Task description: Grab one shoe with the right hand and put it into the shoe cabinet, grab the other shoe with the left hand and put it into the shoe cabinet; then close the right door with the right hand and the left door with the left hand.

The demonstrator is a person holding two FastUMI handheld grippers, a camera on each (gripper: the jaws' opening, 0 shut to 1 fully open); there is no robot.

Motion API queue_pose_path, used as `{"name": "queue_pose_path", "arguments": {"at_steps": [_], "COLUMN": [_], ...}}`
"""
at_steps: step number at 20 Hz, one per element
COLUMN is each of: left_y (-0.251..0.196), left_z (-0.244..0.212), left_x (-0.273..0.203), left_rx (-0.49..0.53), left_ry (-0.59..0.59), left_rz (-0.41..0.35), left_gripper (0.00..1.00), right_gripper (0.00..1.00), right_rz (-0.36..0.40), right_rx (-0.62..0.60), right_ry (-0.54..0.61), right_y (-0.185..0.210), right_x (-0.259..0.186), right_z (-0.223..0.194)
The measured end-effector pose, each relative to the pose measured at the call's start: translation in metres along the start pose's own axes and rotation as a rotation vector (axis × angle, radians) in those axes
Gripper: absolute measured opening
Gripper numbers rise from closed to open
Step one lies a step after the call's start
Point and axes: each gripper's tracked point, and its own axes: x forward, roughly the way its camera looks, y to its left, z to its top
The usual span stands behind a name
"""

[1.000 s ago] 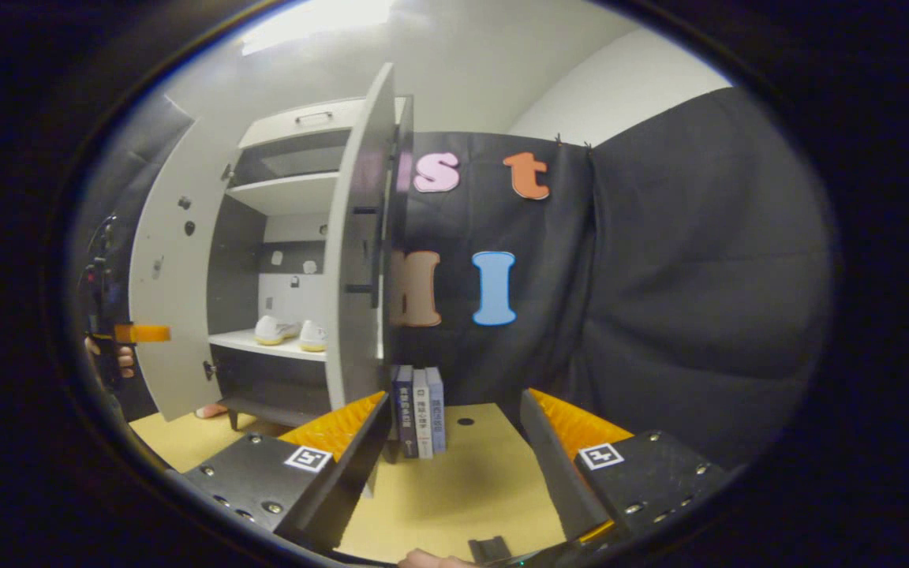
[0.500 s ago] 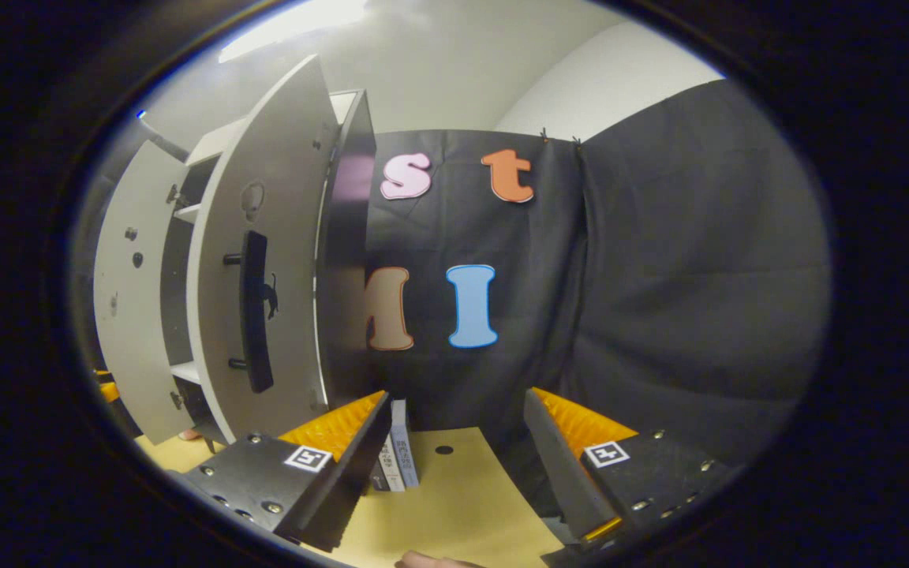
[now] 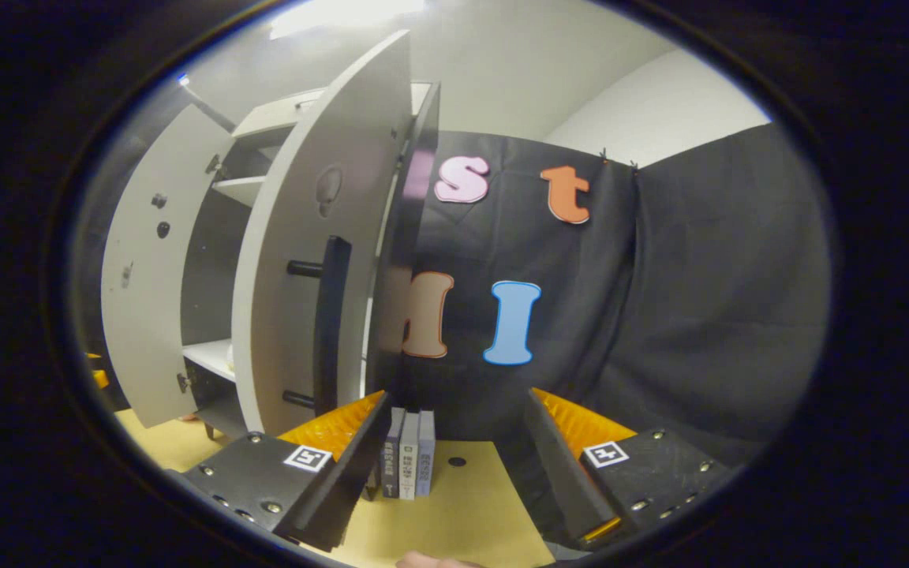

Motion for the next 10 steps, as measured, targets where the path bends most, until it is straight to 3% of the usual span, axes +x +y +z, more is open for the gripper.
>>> {"name": "queue_pose_path", "arguments": {"at_steps": [2, 4, 10], "left_y": [0.009, 0.010, 0.001], "left_z": [0.002, 0.008, 0.020], "left_x": [-0.009, -0.020, -0.046], "left_rx": [0.005, 0.003, 0.009], "left_ry": [-0.005, -0.021, -0.071], "left_rz": [0.016, 0.007, -0.034], "left_gripper": [0.93, 0.96, 0.96], "right_gripper": [0.99, 0.82, 0.82], "right_rz": [0.015, -0.004, -0.065], "right_rx": [0.004, 0.033, 0.053], "right_ry": [0.019, 0.000, 0.011], "right_y": [0.017, 0.017, 0.027], "right_x": [0.008, 0.006, -0.004], "right_z": [-0.001, 0.007, 0.015]}}
